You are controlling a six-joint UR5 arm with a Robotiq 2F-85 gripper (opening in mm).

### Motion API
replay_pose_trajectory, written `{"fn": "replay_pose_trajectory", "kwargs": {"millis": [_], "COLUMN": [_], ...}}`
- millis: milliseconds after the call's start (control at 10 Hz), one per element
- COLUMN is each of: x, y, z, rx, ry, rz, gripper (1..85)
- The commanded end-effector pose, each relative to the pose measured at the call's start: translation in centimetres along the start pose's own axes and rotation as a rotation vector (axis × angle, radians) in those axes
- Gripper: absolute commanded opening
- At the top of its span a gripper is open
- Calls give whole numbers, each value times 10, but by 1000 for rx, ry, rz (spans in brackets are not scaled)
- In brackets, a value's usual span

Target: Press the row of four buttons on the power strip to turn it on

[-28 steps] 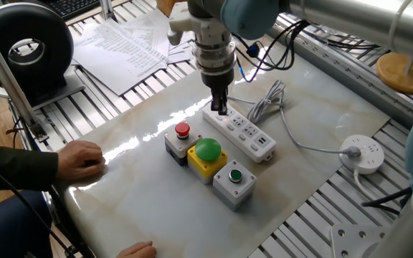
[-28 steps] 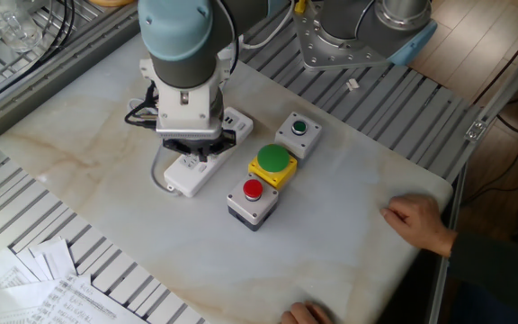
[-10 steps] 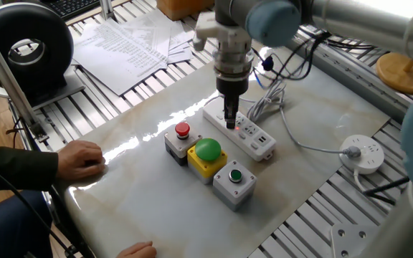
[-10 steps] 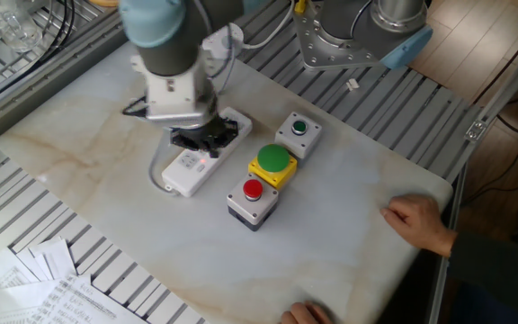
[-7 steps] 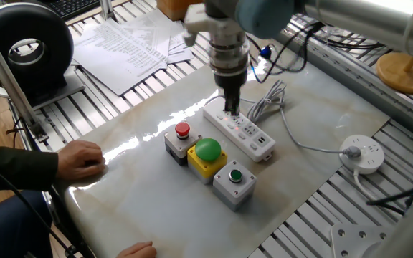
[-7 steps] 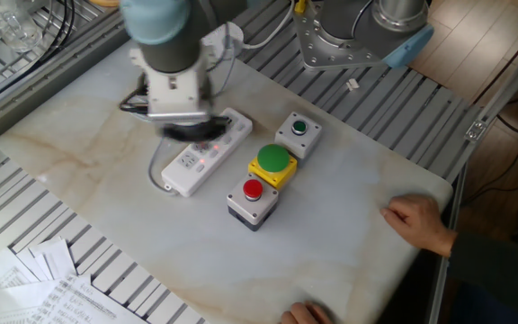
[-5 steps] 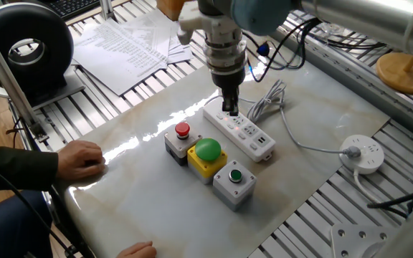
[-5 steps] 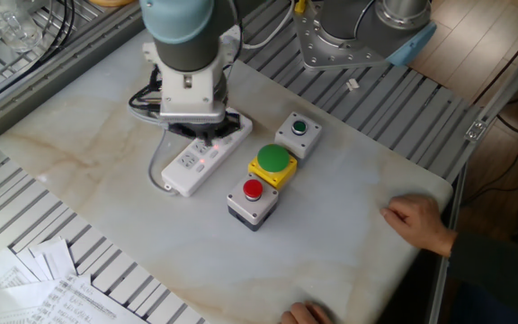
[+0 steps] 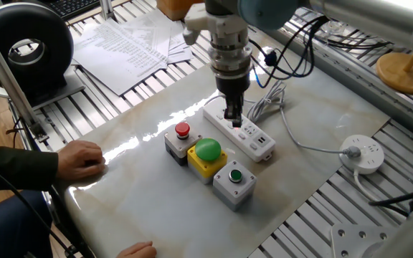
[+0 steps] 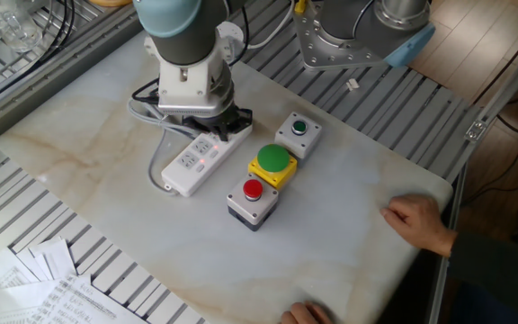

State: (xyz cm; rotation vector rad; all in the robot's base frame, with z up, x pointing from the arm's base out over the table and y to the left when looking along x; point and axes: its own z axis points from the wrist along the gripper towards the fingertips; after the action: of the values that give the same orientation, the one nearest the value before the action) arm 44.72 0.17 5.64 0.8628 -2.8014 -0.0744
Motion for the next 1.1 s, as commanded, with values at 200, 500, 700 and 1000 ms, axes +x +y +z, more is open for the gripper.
{"fn": "replay_pose_trajectory", "kwargs": {"millis": [200,500,700,1000], "x": [4,4,1,6], "y": [-1,7,2,-16], "z": [25,35,42,17], "rx": [-49,-76,-64,-121], "ry": [-36,-56,-68,-46], "rz": [21,32,21,-42], "gripper": [10,10,10,10]}}
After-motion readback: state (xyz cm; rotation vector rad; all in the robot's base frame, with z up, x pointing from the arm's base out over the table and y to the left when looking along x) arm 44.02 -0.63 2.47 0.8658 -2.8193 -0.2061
